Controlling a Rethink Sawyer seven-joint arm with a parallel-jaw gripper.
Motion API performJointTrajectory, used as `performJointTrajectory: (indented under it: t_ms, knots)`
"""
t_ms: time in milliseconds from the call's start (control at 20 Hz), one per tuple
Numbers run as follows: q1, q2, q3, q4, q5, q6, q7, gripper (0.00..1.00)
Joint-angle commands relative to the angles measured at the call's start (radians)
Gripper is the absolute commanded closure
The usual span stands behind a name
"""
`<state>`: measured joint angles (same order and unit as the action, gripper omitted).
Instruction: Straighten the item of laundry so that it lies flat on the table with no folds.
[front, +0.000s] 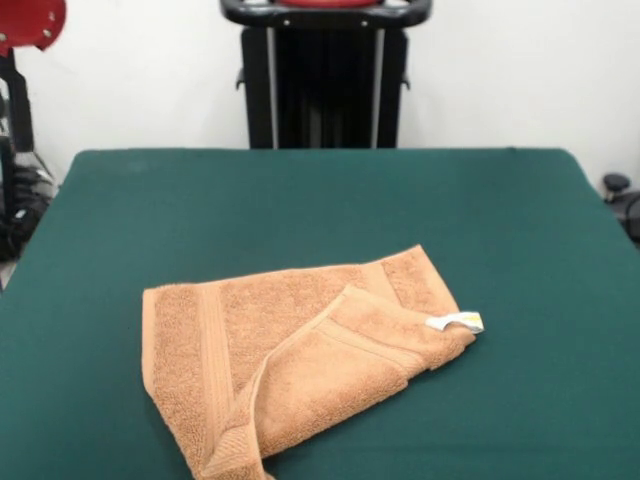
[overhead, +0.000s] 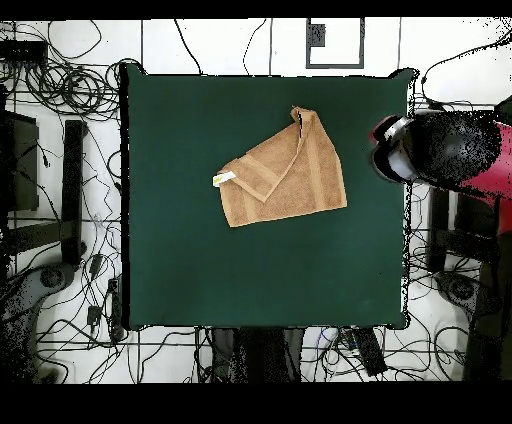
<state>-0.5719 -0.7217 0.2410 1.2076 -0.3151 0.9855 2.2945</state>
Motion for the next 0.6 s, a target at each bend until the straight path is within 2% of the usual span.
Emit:
performJointTrajectory:
  t_ms: [50,300,600]
  knots:
    - [0.05,0.105,0.121,0.164,-0.012,-0.084,-0.182,0.0]
    - [0.088,0.132,0.09,0.138,-0.034,-0.094,-0.12,0.0]
    - [0.064,0.133,0.111,0.147,-0.012,-0.078,-0.182,0.0]
